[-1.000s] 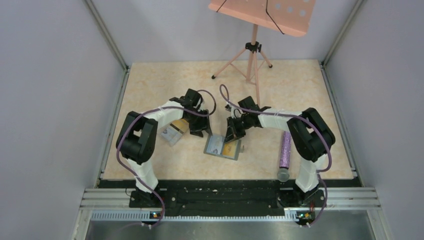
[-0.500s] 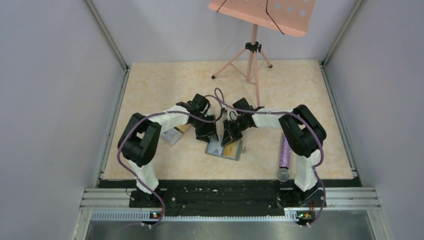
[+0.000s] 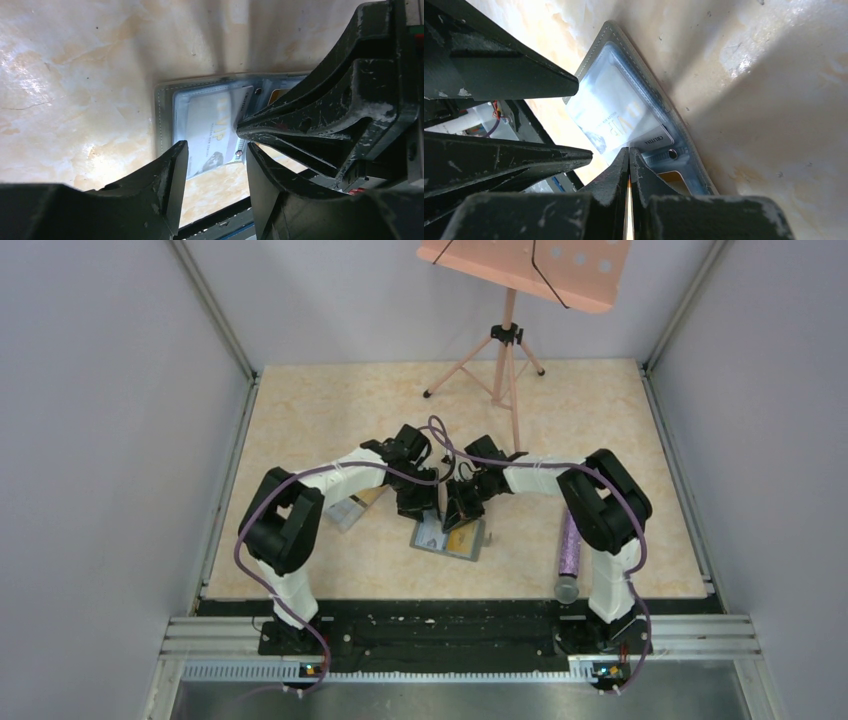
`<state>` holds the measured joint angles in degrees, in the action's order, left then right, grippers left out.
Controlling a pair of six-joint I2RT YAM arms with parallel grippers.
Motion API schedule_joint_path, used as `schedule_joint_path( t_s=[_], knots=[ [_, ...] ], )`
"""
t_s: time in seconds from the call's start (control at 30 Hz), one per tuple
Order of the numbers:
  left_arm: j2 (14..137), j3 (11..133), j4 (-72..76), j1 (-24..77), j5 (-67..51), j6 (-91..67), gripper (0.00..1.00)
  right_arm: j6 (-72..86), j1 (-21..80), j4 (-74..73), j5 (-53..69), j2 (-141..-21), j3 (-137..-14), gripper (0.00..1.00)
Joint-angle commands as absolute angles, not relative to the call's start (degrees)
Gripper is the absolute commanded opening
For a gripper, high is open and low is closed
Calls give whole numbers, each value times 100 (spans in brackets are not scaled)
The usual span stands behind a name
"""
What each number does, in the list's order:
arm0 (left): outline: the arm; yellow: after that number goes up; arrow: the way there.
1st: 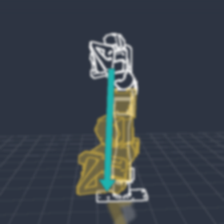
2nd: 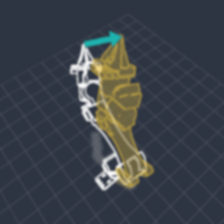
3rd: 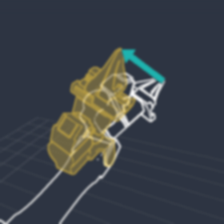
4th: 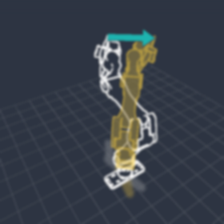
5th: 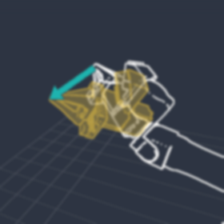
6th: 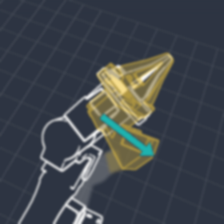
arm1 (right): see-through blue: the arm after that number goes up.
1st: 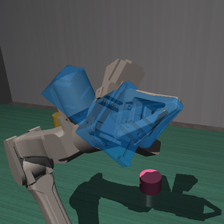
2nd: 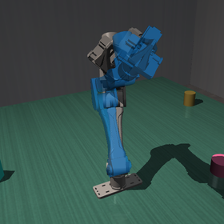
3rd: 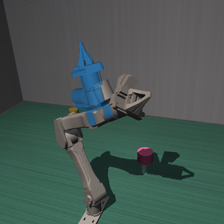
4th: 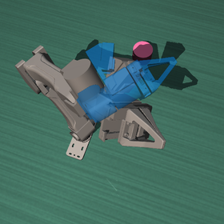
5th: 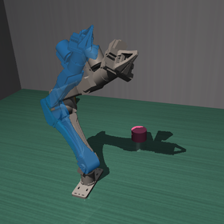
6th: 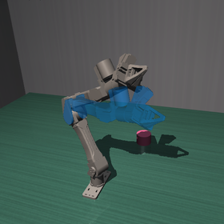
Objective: Put the credit cards into the card holder
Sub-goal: Turn over the card slot in the card holder.
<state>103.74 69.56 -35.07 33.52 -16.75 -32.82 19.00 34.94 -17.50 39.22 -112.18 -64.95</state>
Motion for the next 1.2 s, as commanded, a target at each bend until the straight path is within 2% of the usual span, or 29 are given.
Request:
schedule_joint_path(
  t_s=[0.0, 0.37, 0.6, 0.93, 1.17],
  knots=[
    [10290, 7064, -3605, 3358, -1542, -3172, 52, 1634, 3586, -1837, 3388, -11175, -6478, 0],
    [10458, 7028, -3591, 3357, -1542, -3182, 50, 1686, 3590, -1985, 3401, -10767, -6515, 0],
    [10493, 7002, -3533, 3360, -1641, -3189, 42, 1605, 3586, -2045, 3238, -10806, -6447, 0],
    [10505, 7015, -3618, 3384, -1500, -3178, 45, 1523, 3586, -2122, 3138, -11167, -6502, 0],
    [10530, 7056, -3585, 3399, -1634, -3154, 43, 1549, 3595, -2136, 3120, -11200, -6506, 0]
  ],
)
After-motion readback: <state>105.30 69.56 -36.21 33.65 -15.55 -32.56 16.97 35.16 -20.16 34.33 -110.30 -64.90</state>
